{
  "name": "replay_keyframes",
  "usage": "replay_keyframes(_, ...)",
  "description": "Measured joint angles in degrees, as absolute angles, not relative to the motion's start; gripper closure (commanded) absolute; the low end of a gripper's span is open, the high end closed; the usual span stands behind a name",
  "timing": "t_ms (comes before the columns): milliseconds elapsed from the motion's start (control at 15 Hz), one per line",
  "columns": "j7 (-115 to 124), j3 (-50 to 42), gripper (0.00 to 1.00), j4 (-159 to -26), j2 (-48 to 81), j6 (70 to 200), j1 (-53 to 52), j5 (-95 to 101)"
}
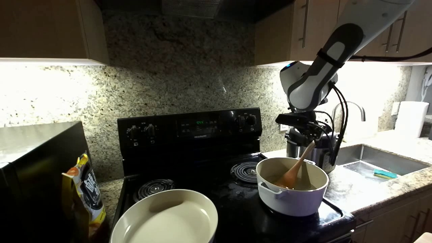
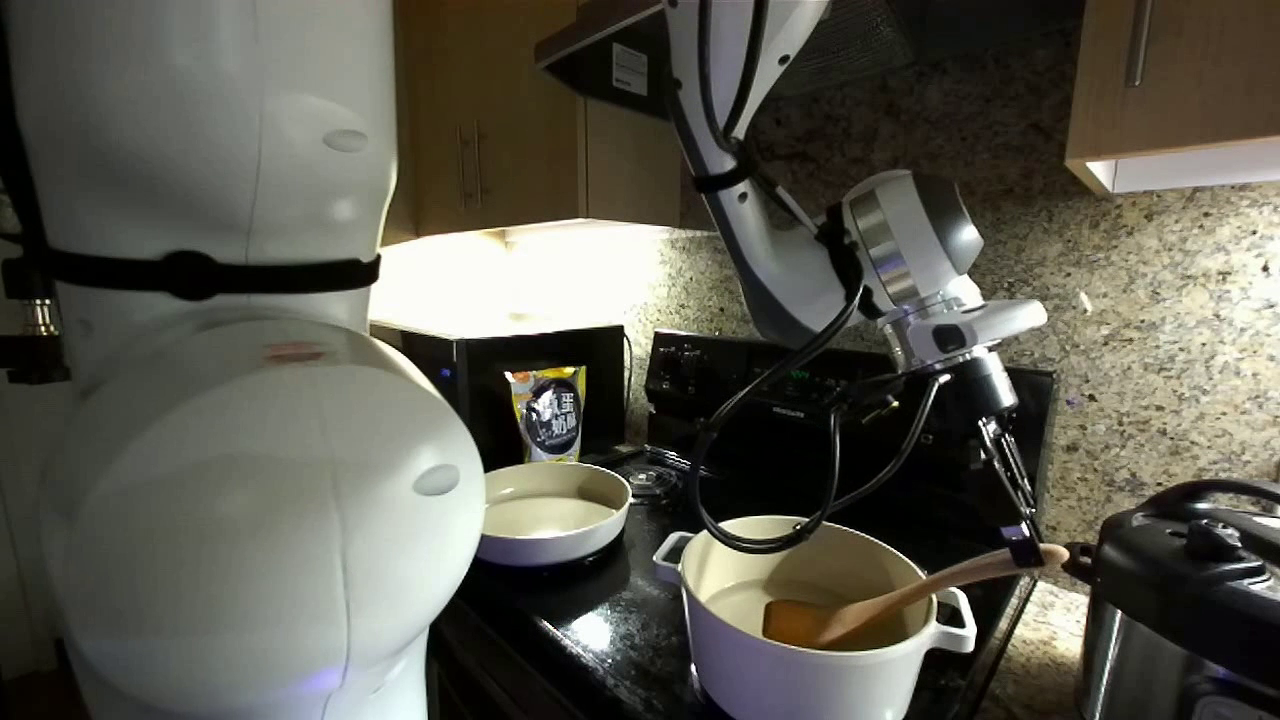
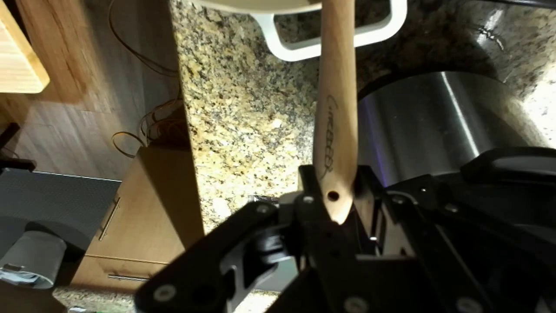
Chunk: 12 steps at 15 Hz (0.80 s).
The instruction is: Use the wooden spoon to stir the water in the white pot
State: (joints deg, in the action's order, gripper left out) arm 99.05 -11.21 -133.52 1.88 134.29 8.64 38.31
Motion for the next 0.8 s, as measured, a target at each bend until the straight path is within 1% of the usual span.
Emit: replay_keyframes(800, 99.0, -9.4, 0.90, -135.9, 1.8, 134.3, 7.6, 39.3)
